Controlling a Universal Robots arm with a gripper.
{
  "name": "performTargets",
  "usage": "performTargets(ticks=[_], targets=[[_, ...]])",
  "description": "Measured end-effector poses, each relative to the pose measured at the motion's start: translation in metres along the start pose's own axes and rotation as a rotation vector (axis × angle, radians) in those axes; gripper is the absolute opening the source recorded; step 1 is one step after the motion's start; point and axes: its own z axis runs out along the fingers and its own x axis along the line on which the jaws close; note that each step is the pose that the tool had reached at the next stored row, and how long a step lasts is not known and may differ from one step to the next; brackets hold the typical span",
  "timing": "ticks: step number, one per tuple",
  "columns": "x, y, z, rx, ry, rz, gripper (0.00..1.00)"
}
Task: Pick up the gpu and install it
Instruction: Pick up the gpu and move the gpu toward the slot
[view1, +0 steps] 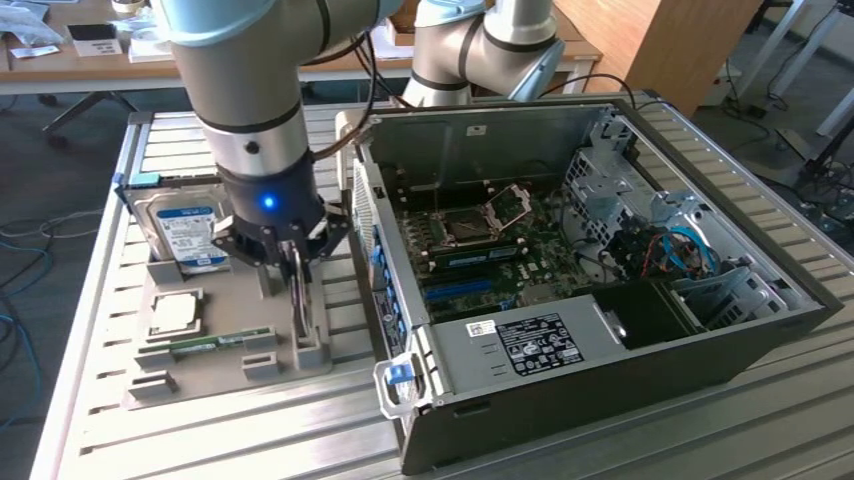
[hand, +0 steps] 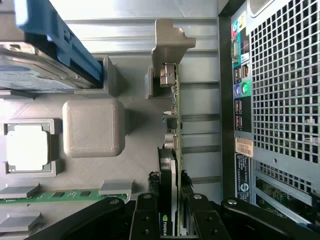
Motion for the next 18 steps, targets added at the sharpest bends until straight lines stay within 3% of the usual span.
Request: performTargets(ticks=[12,18], targets=[[-0.002,0.0015,-0.0276,0.0003,0.0001,0.0,0.27],[-0.002,0.0019,-0.0334,0.0017,-0.0001,0.0,0.27]])
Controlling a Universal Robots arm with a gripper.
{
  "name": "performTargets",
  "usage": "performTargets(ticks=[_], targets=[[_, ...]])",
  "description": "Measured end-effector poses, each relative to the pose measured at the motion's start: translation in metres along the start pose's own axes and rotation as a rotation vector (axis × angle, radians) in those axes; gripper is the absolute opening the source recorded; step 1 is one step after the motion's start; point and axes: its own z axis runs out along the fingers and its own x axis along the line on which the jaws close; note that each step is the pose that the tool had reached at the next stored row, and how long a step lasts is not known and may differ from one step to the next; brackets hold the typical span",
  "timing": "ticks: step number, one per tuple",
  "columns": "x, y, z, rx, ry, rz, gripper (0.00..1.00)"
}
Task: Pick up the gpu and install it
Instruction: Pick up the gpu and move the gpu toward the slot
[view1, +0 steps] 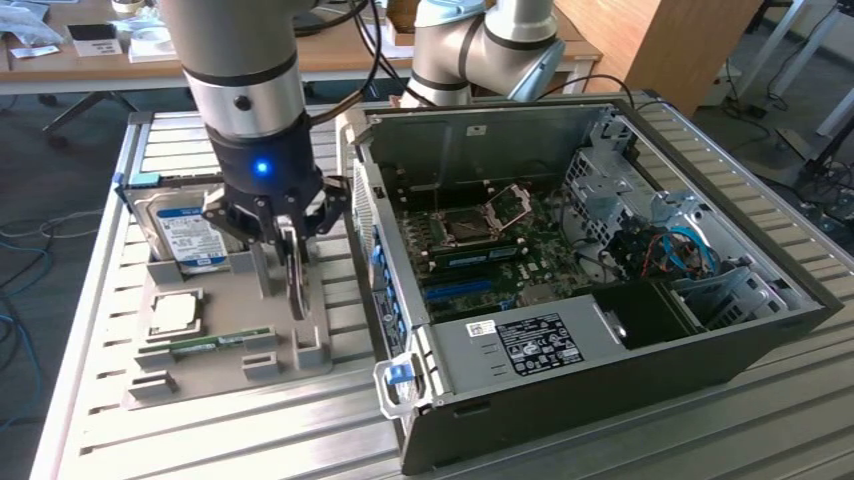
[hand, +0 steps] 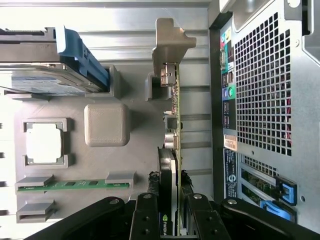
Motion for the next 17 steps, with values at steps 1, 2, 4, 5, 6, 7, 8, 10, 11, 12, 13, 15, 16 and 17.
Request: performTargets(ticks=[1,2,4,5,6,7,8,10,11,12,13,15,16,17], targets=[[0.0,0.0001,-0.0004,0.0003,-0.0001,0.0,0.27],[0.0,0.0001,-0.0007,0.0004,-0.0002,0.0,0.27],[0.0,0.0001,-0.0015,0.0009,0.0,0.0,0.27],[0.0,0.0002,-0.0016,0.0009,-0.0001,0.0,0.27],[0.0,0.0002,-0.0018,0.0009,-0.0002,0.0,0.27],[0.0,0.0002,-0.002,0.001,-0.0001,0.0,0.27],[-0.001,0.0013,-0.0136,0.001,0.0,0.0,0.27],[-0.001,0.0013,-0.0136,0.001,-0.0001,0.0,0.27],[-0.001,0.0013,-0.0136,0.001,0.0,0.0,0.27],[-0.001,0.0013,-0.0136,0.001,-0.0001,0.0,0.27],[-0.001,0.0013,-0.0136,0.0011,0.0,0.0,0.27],[-0.001,0.0013,-0.0136,0.001,-0.0001,0.0,0.27],[-0.001,0.0013,-0.0136,0.0011,-0.0001,0.0,0.27],[-0.001,0.0013,-0.0136,0.0011,-0.0001,0.0,0.27]])
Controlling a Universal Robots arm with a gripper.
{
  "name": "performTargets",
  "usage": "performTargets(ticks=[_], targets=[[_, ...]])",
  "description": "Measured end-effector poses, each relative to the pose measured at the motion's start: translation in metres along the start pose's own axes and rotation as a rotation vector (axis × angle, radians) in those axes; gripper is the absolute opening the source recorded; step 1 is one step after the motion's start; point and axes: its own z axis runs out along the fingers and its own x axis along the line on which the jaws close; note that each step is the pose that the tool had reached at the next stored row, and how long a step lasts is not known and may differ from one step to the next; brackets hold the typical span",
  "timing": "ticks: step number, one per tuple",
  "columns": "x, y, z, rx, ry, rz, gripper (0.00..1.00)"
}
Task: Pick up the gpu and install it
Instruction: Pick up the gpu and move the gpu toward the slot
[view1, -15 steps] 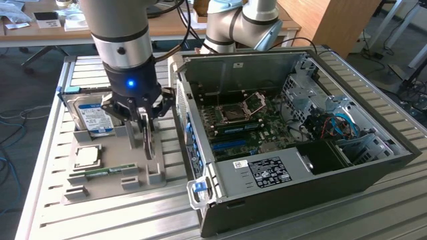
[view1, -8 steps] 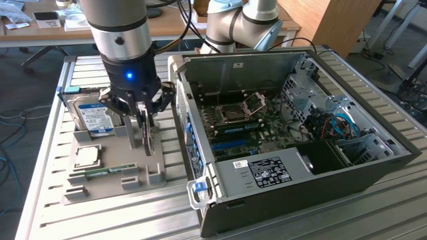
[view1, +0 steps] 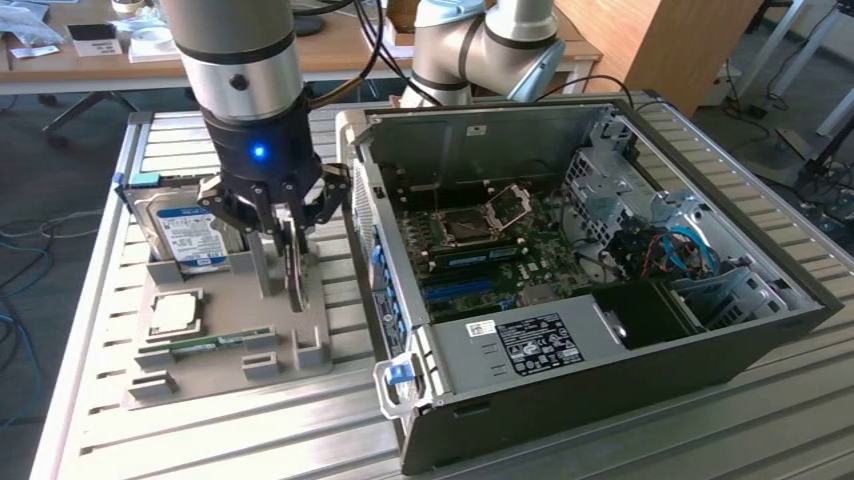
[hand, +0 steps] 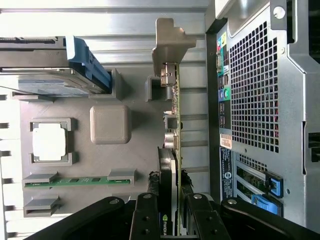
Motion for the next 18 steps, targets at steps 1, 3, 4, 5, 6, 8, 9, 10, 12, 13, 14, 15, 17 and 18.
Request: performTargets(ticks=[1,3,4,5,6,8,9,10,12,13,14,15,17,18], targets=[[0.0,0.0,0.0,-0.0001,-0.0001,0.0,0.27],[0.0,0.0,0.0,0.0,0.0,0.0,0.27],[0.0,0.0,-0.0002,-0.0001,-0.0001,0.0,0.27],[0.0,0.0,-0.0016,0.0003,0.0003,0.0,0.27],[0.0,0.0003,-0.0066,0.0,0.0,0.0,0.27],[-0.001,0.0006,-0.0125,0.0,0.0,0.0,0.27],[-0.001,0.0008,-0.0156,0.0,0.0,0.0,0.27],[-0.001,0.0009,-0.0189,0.0,0.0,0.0,0.27],[-0.001,0.0012,-0.0249,0.0001,0.0001,0.0,0.27],[-0.002,0.0014,-0.0279,0.0,0.0,0.0,0.27],[-0.002,0.0015,-0.0307,-0.0001,0.0,0.0,0.27],[-0.002,0.0016,-0.0335,-0.0001,0.0,0.0,0.27],[-0.002,0.002,-0.0391,0.0,0.0,0.0,0.27],[-0.002,0.0023,-0.0425,0.0,0.0,0.0,0.27]])
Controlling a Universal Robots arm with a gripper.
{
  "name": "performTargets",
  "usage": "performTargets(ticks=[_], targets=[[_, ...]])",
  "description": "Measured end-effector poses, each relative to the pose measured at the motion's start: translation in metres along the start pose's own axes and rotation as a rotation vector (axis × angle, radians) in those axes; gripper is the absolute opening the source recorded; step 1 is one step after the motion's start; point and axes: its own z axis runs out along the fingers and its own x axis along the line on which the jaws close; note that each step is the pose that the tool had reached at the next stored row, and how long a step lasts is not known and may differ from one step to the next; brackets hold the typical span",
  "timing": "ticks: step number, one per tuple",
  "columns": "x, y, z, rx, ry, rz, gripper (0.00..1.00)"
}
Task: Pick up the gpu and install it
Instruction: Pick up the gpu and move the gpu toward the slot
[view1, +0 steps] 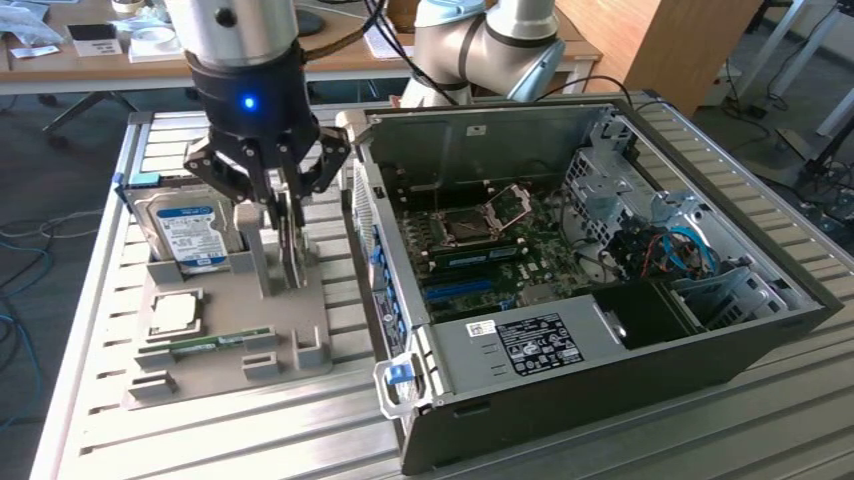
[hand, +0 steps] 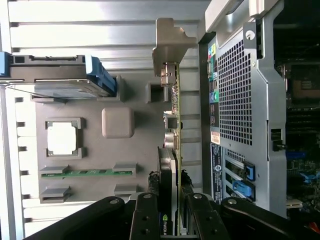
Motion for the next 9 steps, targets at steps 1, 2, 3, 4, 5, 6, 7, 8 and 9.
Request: performTargets(ticks=[1,2,3,4,5,6,7,8,9], targets=[[0.0,0.0002,-0.0035,0.0,-0.0001,0.0,0.27],[0.0,0.0005,-0.0071,0.0,-0.0001,0.0,0.27],[-0.001,0.0007,-0.0107,0.0,-0.0001,0.0,0.27],[-0.001,0.001,-0.0141,0.0,-0.0001,0.0,0.27],[-0.001,0.0012,-0.0173,0.0001,0.0001,0.0,0.27],[-0.001,0.0014,-0.0197,0.0,0.0,0.0,0.27],[-0.001,0.0014,-0.0205,0.0,0.0,0.0,0.27],[-0.001,0.0014,-0.0204,-0.0001,-0.0001,0.0,0.27],[-0.001,0.0014,-0.0204,-0.0001,-0.0001,0.0,0.27]])
